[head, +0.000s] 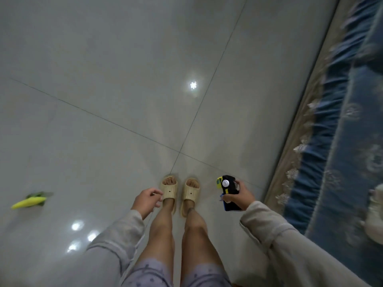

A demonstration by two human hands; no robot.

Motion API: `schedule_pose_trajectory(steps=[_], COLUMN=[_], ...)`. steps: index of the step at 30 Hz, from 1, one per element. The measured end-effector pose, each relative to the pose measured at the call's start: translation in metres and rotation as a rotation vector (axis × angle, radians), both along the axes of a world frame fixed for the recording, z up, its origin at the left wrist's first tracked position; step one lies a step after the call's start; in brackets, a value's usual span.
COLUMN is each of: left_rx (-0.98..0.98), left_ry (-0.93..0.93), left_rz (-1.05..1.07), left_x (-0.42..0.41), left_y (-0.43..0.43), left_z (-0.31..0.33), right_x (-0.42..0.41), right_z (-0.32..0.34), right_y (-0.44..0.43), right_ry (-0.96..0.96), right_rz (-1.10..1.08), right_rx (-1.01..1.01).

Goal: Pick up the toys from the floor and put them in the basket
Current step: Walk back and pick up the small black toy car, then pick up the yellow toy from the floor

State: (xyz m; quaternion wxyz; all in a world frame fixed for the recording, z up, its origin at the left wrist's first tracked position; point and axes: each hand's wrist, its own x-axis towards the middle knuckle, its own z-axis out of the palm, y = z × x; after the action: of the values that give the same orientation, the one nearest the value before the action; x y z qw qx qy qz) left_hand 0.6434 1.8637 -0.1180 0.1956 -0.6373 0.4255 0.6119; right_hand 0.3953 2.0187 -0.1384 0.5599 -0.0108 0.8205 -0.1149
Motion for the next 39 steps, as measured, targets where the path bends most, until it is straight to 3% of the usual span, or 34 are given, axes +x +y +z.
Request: schedule_pose_trajectory(steps=[4, 11, 16, 23, 29, 34, 39], left_rx=[-0.020, -0.093, -0.097, 0.010, 0.151, 0.229, 0.176], left_ry=[0.041, -0.145, -0.164, -0.176, -0.184, -0.205, -0.167], left_rz=[0.078, 0.263, 0.486, 0.916, 1.267, 1.473, 1.566], left_x=[0.017, 0.099, 0.136, 0.166, 0.192, 0.233, 0.299], left_y=[0.005, 0.034, 0.080, 0.171, 0.227, 0.227, 0.163], left_z=[0.060, 0.084, 0.091, 0.088, 0.085, 0.079, 0.088], right_x=[0.009, 0.041, 0.053, 0.080, 0.144, 0.210, 0.272], right_z=[0.080, 0.120, 0.127, 0.120, 0.114, 0.100, 0.096], right_y=[-0.011, -0.009, -0.028, -0.063, -0.130, -0.195, -0.251], right_ry=[-0.016, -0.064, -0.189, -0.127, -0.195, -0.143, -0.066], right_rz=[-0.035, 0.107, 0.320, 0.616, 0.805, 0.966, 1.068], right_rx=[-0.128, -0.121, -0.155, -0.065, -0.134, -0.068, -0.039])
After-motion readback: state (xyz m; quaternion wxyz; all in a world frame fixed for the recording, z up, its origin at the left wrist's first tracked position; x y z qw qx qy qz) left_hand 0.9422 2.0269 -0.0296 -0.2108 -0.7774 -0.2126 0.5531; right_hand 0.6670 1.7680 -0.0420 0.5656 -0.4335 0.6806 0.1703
